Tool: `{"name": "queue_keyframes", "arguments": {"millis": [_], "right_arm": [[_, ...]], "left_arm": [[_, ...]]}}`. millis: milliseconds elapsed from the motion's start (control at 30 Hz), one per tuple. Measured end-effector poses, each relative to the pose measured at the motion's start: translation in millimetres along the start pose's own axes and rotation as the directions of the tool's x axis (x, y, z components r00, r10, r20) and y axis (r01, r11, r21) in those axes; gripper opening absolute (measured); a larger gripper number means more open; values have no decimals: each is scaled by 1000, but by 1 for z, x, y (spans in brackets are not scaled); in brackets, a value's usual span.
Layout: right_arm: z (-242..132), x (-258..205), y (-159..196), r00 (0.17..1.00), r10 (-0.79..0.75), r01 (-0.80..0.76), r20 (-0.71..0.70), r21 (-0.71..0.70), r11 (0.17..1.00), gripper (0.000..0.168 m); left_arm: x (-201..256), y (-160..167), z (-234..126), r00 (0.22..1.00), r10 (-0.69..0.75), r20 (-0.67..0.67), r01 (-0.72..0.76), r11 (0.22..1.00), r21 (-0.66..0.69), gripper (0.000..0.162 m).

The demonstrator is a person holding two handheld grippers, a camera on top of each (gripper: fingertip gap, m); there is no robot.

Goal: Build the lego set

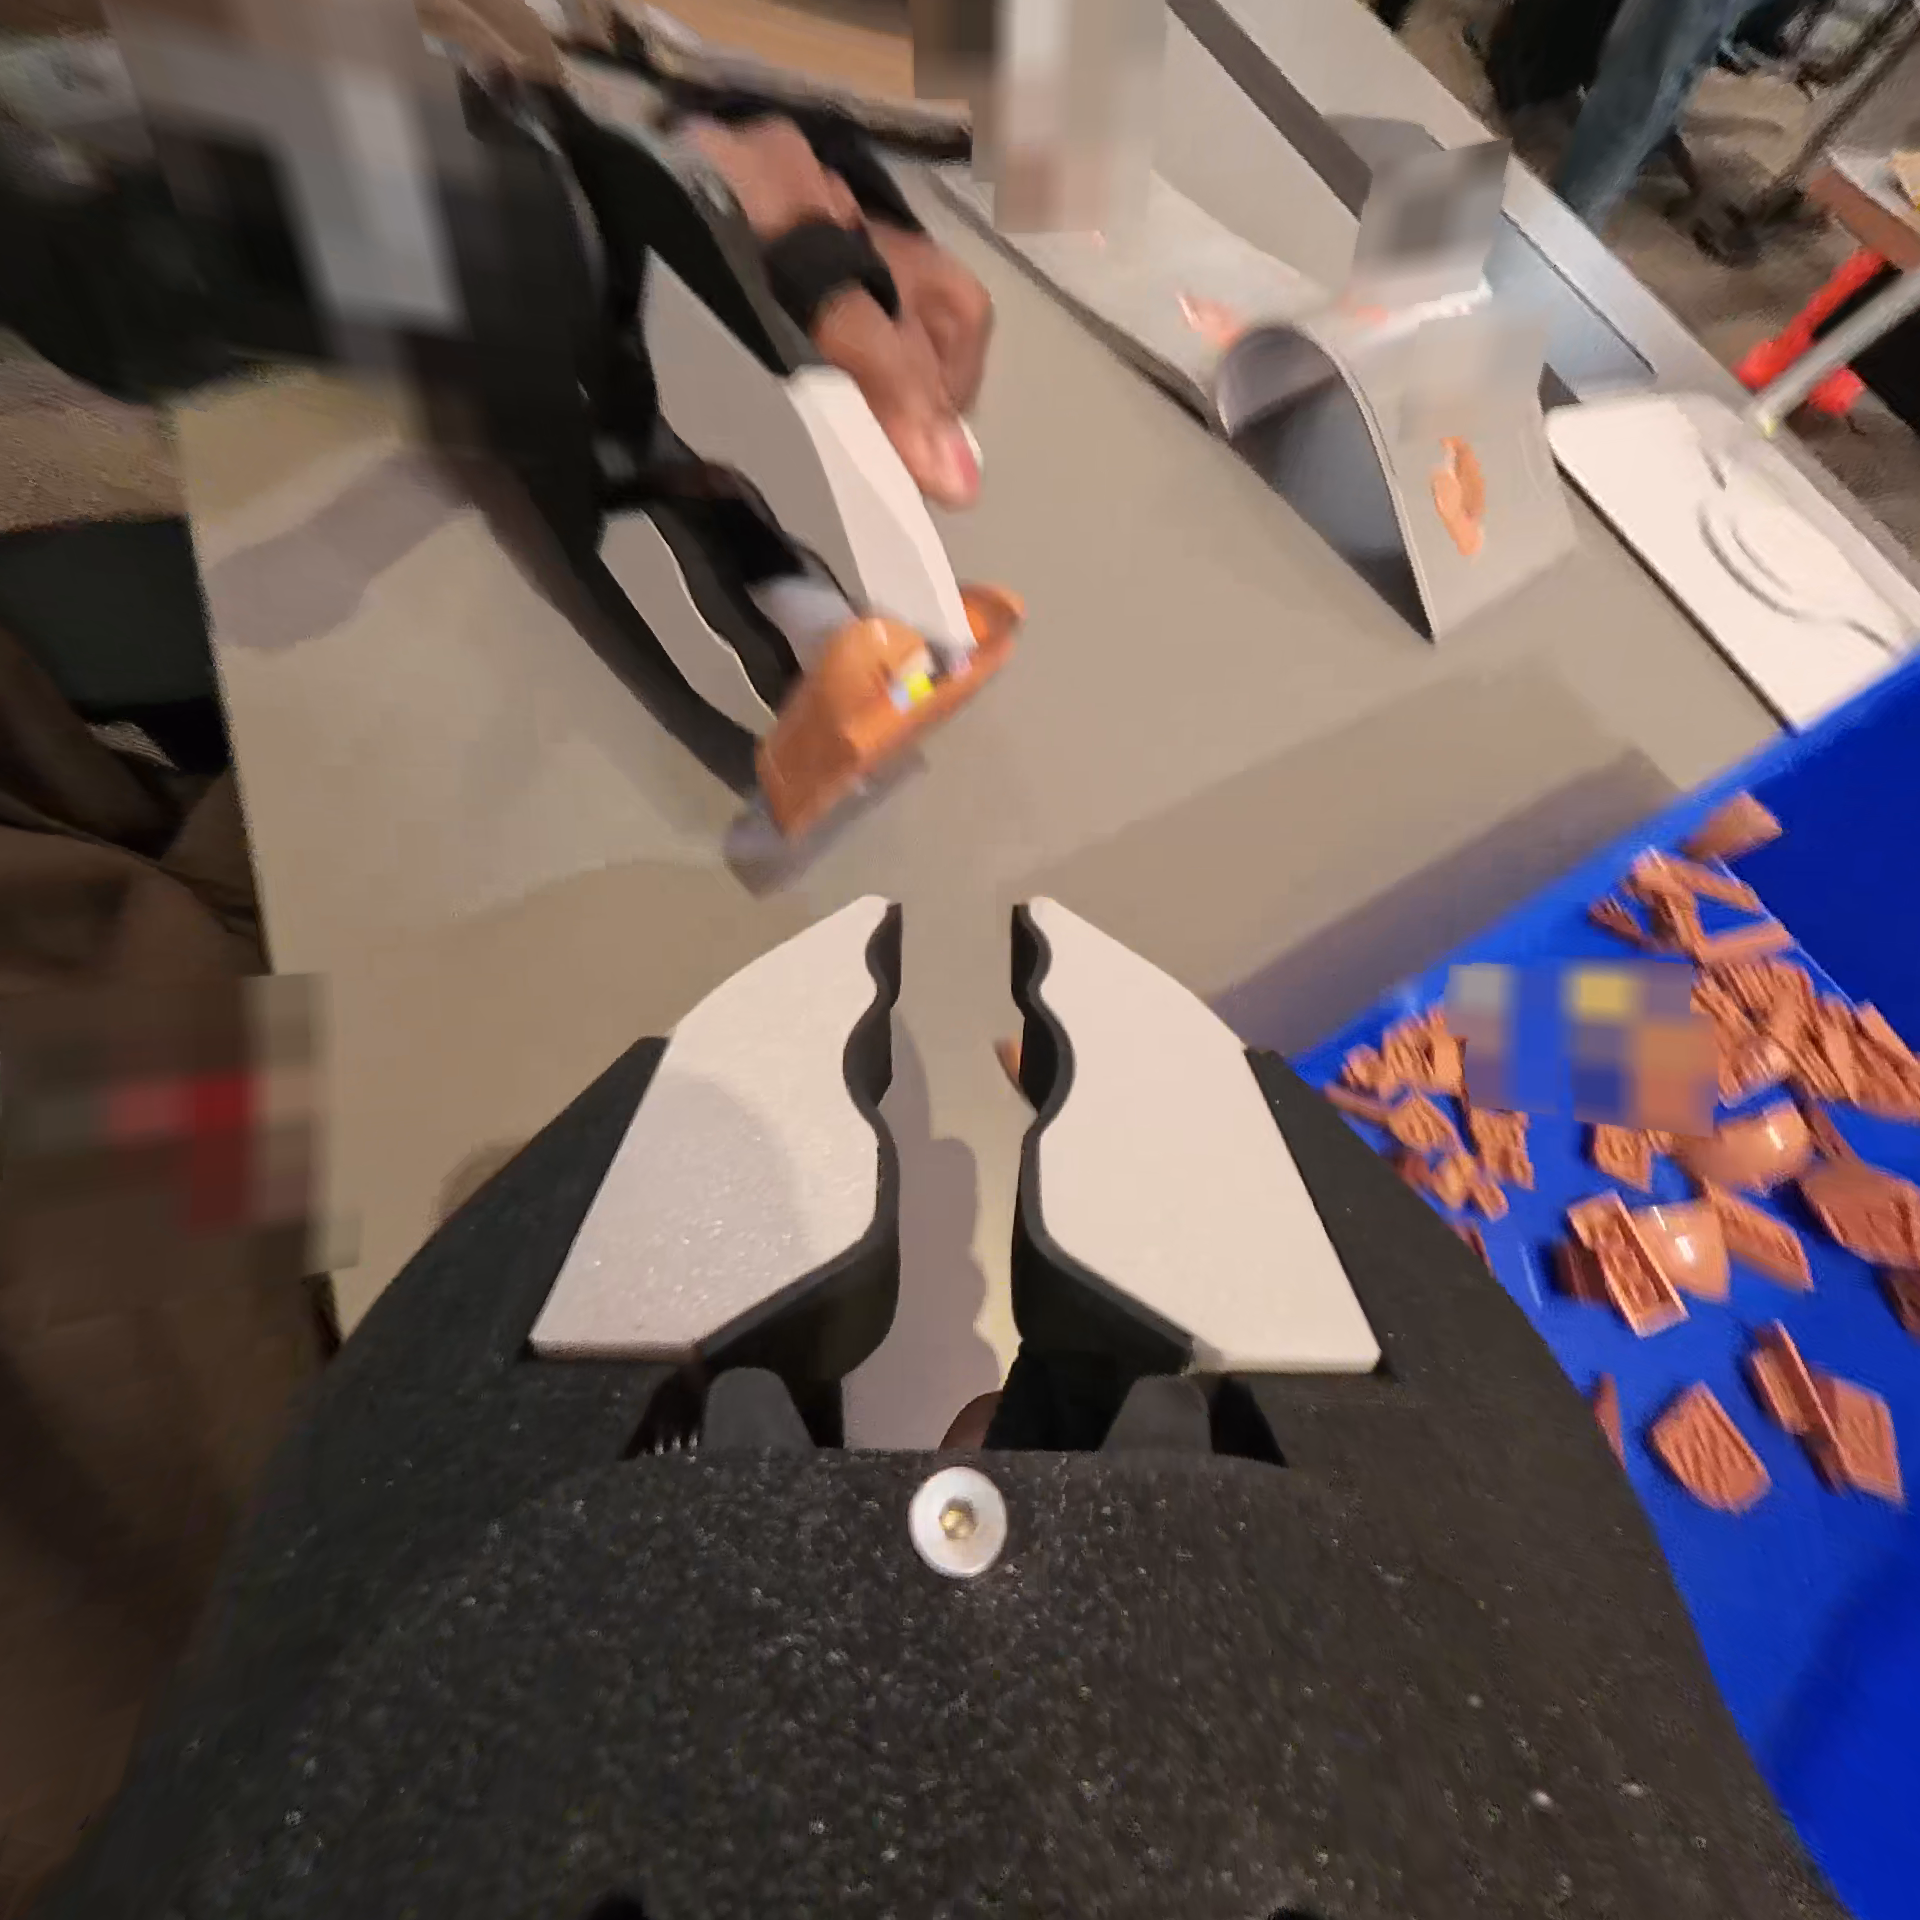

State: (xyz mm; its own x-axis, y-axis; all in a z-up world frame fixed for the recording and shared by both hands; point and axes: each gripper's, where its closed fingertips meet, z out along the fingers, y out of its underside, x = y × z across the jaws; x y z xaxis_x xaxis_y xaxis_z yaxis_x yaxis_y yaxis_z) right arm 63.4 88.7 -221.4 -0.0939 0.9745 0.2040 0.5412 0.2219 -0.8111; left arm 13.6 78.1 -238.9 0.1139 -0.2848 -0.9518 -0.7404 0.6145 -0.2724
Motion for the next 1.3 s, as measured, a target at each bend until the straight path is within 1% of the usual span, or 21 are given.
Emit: {"name": "queue_keyframes", "arguments": {"millis": [100, 233, 400, 467, 533, 667, 700, 733, 767, 833, 867, 933, 967, 1000, 1133, 1300], "right_arm": [[-6, 6, 29, 998, 43, -46, -39, -79, 996, 20], [4, 10, 38, 989, 92, -104, -116, -102, 989, 19], [32, 12, 22, 975, 104, -125, -196, -95, 988, 18], [42, 15, 18, 968, 97, -127, -231, -116, 985, 18], [48, 24, 15, 953, 78, -123, -291, -138, 983, 18], [54, 42, 0, 932, 78, -133, -353, -135, 982, 18], [53, 50, 0, 923, 61, -129, -380, -155, 980, 18], [54, 55, 2, 919, 41, -124, -391, -189, 974, 13], [56, 58, 6, 924, 28, -125, -381, -233, 964, 9], [59, 61, 18, 932, -15, -120, -362, -347, 930, 11], [59, 65, 26, 926, -54, -112, -374, -407, 907, 12], [59, 72, 36, 915, -92, -114, -393, -472, 874, 20], [59, 75, 39, 910, -92, -125, -405, -479, 869, 26], [60, 77, 41, 906, -88, -135, -414, -480, 867, 27], [67, 76, 49, 920, -13, -187, -391, -469, 863, 27], [74, 77, 57, 920, 13, -215, -391, -478, 852, 26]], "left_arm": [[2, 8, 0, 1000, -17, -21, 16, 1000, -25, 42], [6, 18, 2, 998, -32, -49, 28, 998, -63, 42], [7, 26, 2, 997, -52, -62, 46, 995, -93, 42], [6, 29, 1, 996, -59, -60, 53, 993, -103, 42], [4, 33, -1, 996, -69, -54, 63, 992, -109, 42], [-1, 41, -5, 994, -98, -39, 93, 988, -120, 42], [-2, 43, -6, 994, -99, -37, 94, 988, -124, 42], [-2, 44, -7, 995, -98, -36, 93, 987, -128, 42], [-2, 46, -8, 995, -99, -35, 93, 987, -132, 42], [-3, 47, -10, 994, -102, -33, 97, 986, -135, 42], [-4, 47, -10, 994, -102, -33, 97, 986, -136, 42], [-4, 45, -10, 995, -96, -32, 91, 987, -135, 42], [-4, 44, -10, 995, -93, -33, 88, 987, -133, 42], [-4, 43, -10, 995, -89, -33, 84, 988, -130, 42], [-5, 39, -11, 996, -80, -31, 75, 990, -123, 42], [-6, 36, -11, 996, -85, -29, 81, 990, -117, 42]]}}
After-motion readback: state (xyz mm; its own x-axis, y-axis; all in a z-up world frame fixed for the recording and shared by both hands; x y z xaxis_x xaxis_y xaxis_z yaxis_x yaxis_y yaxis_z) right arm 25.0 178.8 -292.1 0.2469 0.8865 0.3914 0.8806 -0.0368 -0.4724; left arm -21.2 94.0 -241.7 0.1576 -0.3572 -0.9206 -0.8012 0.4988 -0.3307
